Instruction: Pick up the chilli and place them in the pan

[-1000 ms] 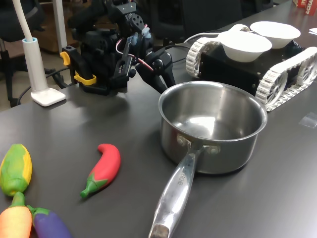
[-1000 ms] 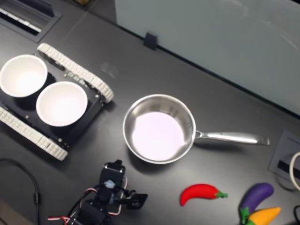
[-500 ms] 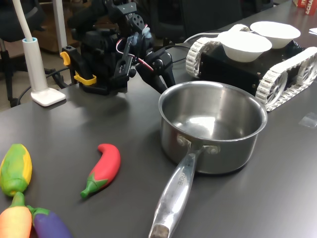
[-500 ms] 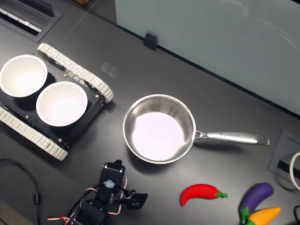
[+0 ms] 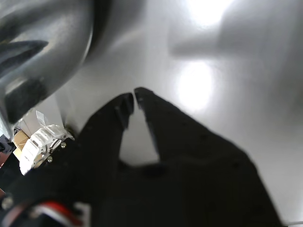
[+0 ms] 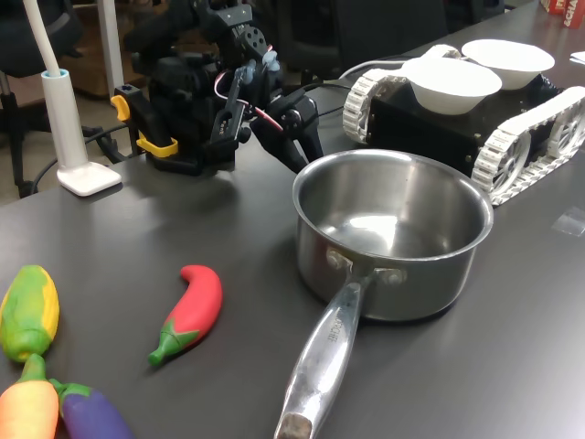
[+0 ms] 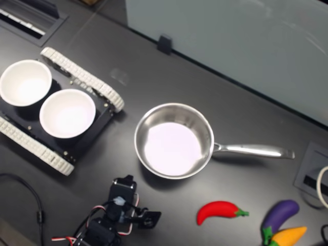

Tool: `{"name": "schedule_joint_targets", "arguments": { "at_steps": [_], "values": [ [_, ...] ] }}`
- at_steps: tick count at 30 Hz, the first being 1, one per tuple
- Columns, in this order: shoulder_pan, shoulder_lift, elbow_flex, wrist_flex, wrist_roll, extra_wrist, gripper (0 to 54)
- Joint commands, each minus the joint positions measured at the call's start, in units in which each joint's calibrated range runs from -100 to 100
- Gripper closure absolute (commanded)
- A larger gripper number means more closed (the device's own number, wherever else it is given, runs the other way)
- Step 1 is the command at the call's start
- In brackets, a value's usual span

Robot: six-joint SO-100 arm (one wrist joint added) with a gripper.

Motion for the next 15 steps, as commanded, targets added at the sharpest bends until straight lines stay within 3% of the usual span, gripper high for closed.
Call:
{"name": "schedule_joint_targets", "arguments": {
  "at_steps": [1,10,15],
  "values": [
    [-0.62,2.71,-5.64,1.05,0.83,0.82,53.6],
    [2.13,6.93,-12.55,8.04,3.27,0.82,53.6],
    [5.69,9.38,-14.27,8.98,5.42,0.91,53.6]
  ]
}}
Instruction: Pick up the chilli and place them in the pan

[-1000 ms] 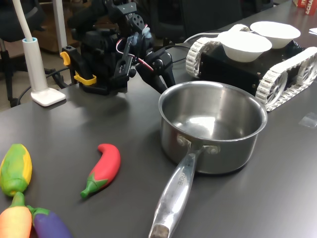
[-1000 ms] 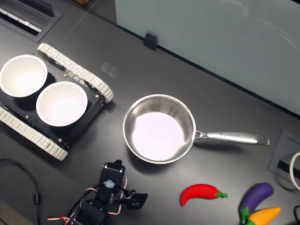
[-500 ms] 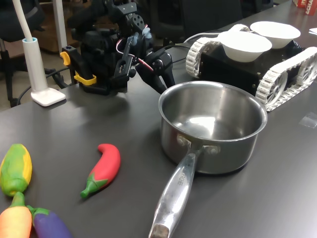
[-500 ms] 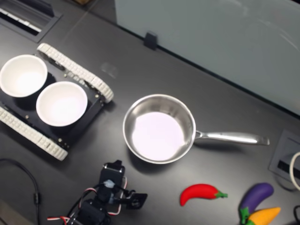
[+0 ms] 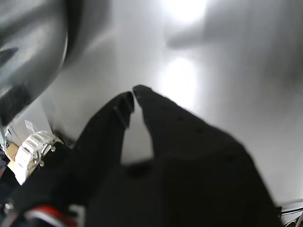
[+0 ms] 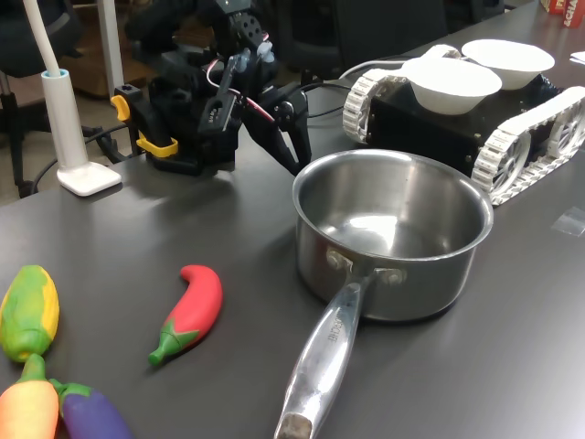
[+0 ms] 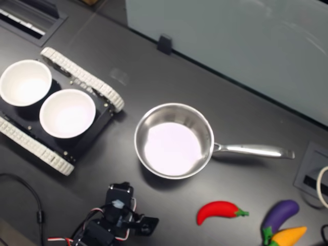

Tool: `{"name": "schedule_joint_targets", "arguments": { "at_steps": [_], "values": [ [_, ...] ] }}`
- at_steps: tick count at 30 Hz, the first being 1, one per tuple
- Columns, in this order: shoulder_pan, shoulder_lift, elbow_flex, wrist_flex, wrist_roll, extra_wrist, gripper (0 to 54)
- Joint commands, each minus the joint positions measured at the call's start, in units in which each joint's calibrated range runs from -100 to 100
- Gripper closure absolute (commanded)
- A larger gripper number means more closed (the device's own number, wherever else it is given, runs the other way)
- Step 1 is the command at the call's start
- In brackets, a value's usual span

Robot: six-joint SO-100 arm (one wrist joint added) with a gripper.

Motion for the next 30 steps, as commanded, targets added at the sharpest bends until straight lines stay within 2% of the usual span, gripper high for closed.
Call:
{"name": "schedule_joint_targets", "arguments": {
  "at_steps": [1,9,18,26,30],
  "values": [
    [3.97,3.49,-5.95,1.08,2.00,0.91,53.6],
    [10.63,11.41,-16.31,1.67,3.32,0.91,53.6],
    [15.21,19.01,-36.12,8.84,4.98,0.82,53.6],
    [20.60,21.11,-43.66,8.84,5.76,0.74,53.6],
    [25.30,23.56,-50.38,8.67,5.18,0.66,53.6]
  ]
}}
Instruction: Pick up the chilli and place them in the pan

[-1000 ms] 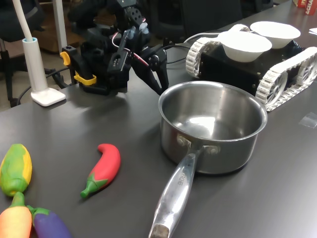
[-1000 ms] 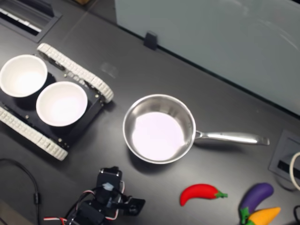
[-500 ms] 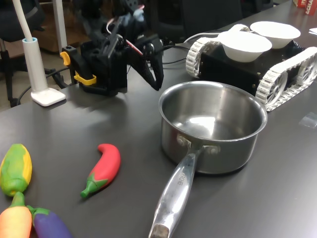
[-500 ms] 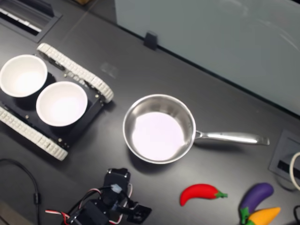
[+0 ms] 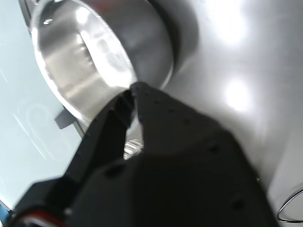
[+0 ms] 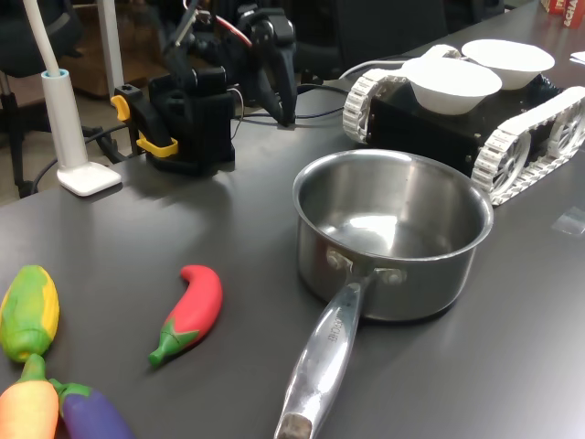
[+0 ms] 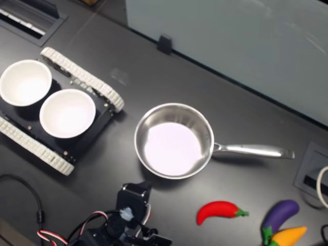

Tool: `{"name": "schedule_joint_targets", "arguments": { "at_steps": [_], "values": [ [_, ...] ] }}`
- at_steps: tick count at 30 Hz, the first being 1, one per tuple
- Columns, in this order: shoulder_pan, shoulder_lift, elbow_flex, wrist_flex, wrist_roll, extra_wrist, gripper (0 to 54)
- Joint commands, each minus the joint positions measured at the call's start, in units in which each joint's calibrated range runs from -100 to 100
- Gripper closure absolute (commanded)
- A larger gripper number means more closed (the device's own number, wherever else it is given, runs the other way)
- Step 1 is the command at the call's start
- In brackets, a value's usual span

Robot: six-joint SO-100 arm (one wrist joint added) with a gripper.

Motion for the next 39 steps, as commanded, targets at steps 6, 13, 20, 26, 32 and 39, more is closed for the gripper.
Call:
{"name": "schedule_joint_targets", "arguments": {
  "at_steps": [6,13,20,26,32,39],
  "values": [
    [9.80,5.13,-18.48,-0.09,-0.68,0.32,53.6],
    [16.34,10.62,-25.66,-0.86,-0.39,-1.19,53.6],
    [25.86,17.20,-29.74,-3.67,1.03,-4.81,53.5],
    [33.20,22.93,-32.11,-6.23,2.25,-7.83,53.0],
    [39.50,29.09,-35.38,-7.59,3.81,-10.60,53.2],
    [45.12,36.26,-37.92,-9.56,6.54,-13.54,52.8]
  ]
}}
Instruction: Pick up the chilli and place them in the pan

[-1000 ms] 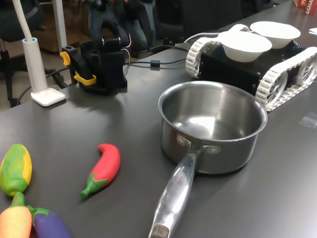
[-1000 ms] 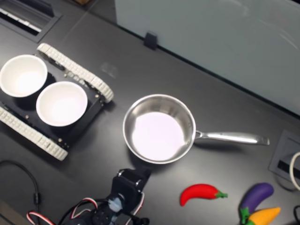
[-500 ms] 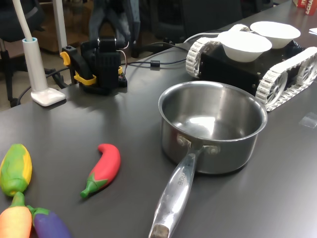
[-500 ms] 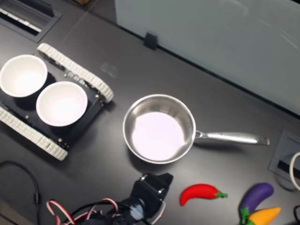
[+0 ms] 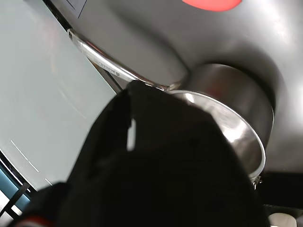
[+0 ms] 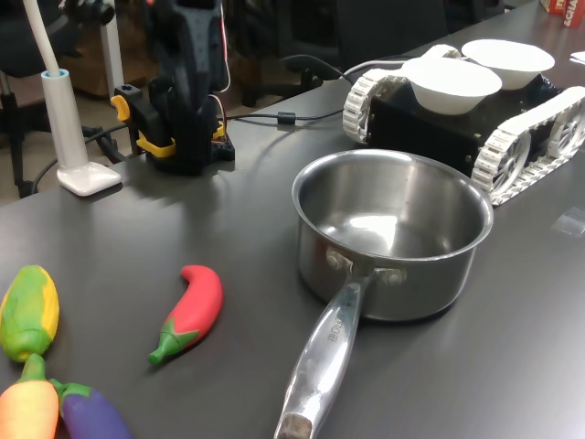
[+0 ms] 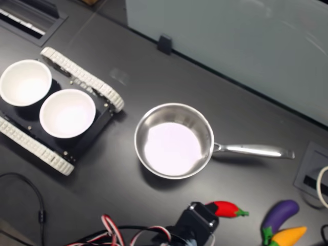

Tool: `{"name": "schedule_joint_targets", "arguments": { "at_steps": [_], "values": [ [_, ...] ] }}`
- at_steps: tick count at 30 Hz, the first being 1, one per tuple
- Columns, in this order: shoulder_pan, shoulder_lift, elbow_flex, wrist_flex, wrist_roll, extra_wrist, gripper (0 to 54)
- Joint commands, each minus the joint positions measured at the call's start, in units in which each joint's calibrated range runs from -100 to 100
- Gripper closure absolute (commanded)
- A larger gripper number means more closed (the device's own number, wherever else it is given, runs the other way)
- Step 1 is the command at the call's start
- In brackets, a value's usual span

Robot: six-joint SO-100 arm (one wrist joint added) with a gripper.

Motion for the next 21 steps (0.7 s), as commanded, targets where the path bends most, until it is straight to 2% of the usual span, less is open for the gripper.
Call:
{"name": "schedule_joint_targets", "arguments": {
  "at_steps": [1,8,21],
  "values": [
    [3.33,3.35,-4.98,-4.37,2.05,-1.69,52.6],
    [5.40,9.00,-6.71,-6.93,4.30,-2.87,50.9],
    [11.13,19.38,-10.25,-7.44,10.84,-7.74,35.8]
  ]
}}
